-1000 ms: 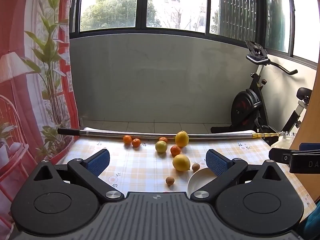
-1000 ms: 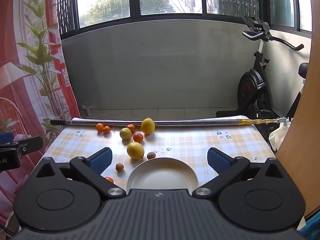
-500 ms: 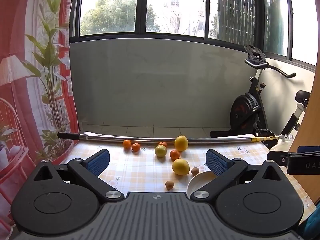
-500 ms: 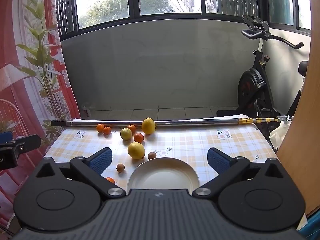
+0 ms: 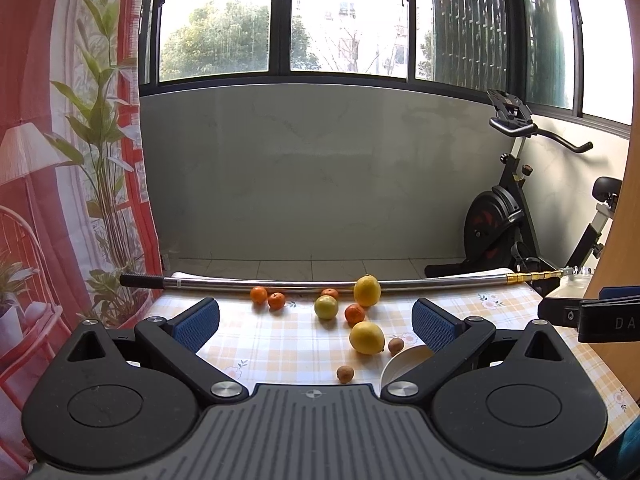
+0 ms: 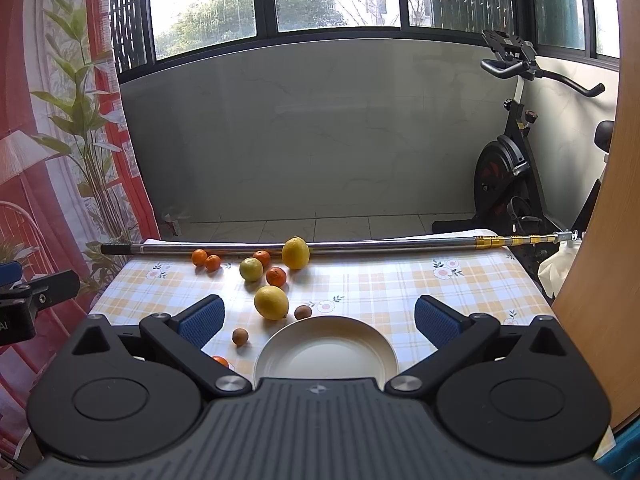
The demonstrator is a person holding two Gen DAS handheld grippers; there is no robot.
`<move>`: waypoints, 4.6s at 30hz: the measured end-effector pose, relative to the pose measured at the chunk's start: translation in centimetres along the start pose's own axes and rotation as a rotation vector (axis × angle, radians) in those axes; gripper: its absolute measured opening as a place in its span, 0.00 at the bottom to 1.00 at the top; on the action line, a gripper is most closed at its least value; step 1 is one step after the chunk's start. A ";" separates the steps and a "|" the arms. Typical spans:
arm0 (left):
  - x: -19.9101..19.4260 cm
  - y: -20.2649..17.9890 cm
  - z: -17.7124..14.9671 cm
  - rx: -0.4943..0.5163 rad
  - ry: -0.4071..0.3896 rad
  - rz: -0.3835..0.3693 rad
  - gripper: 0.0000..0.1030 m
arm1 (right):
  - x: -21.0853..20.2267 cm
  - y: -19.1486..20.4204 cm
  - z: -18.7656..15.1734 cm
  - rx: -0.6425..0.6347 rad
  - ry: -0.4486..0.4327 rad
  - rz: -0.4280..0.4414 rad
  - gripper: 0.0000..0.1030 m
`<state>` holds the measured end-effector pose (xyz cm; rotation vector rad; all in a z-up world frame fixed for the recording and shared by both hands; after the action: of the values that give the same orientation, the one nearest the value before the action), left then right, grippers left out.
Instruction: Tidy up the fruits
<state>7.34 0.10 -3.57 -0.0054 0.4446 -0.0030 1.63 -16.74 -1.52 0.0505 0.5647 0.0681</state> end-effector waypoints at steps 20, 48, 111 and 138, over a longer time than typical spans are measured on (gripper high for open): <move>-0.5 -0.3 0.2 0.002 -0.021 0.002 1.00 | -0.3 0.0 0.3 -0.002 -0.009 -0.001 1.00; -0.9 -0.6 0.4 0.002 -0.036 0.001 1.00 | -0.9 0.1 0.6 -0.004 -0.031 -0.002 1.00; 6.4 8.9 -8.2 -0.202 0.173 0.097 0.85 | 14.4 10.8 -15.9 -0.345 0.165 0.363 0.78; 7.0 7.0 -10.0 -0.190 0.204 0.064 0.86 | 16.4 10.7 -17.9 -0.258 0.269 0.429 0.58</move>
<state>9.34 7.06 -15.64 -0.1795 0.6473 0.1025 5.34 -4.32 -24.67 -0.0911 0.8024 0.5713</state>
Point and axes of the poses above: each gripper's, at about its wrist camera, not at the fingertips, and x roughly the way its jaws point, y to its left, z to its top, the point moved 8 cm from there along x, roughly the way its jaws point, and after that the axes turned 2 degrees about -x, right-handed, at the moved point
